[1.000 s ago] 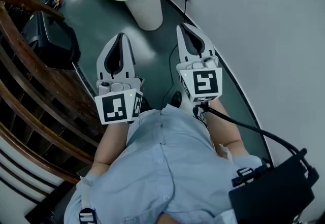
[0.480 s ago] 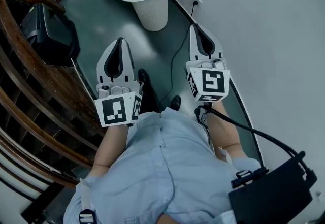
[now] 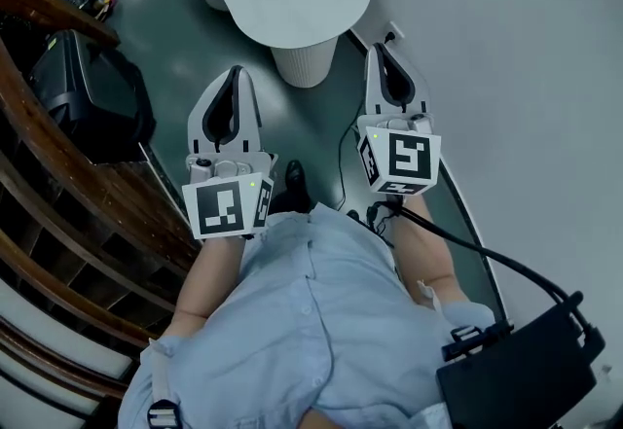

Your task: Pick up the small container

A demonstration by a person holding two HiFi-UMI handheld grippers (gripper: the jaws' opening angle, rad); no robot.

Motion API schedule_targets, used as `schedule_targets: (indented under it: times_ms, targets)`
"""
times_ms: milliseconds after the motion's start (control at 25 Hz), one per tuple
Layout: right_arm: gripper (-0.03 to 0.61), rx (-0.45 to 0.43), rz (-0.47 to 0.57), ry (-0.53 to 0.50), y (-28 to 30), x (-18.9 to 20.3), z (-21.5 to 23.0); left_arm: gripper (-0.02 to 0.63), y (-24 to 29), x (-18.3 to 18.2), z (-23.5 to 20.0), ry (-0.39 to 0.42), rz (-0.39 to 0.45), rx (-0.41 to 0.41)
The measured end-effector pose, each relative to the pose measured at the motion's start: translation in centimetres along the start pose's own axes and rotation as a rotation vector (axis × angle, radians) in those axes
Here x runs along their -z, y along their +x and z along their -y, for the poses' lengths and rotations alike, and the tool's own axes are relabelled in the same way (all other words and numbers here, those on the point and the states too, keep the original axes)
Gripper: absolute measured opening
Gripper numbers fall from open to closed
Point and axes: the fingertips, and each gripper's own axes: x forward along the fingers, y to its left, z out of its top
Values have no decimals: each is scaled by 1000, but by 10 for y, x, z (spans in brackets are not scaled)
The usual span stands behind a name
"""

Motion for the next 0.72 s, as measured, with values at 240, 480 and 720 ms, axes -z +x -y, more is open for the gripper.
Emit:
schedule_targets:
  times_ms: [240,480,720]
  targets:
    - [2,44,6,-16,39,-16,-11,-2,38,-6,-34,-15,33,50]
    - [2,71,21,-36,60,-18,-10,-2,56,3,-46,-33,51,76]
    - [2,69,23,-55,78,-21,-16,-2,69,8,-56,-51,53,84]
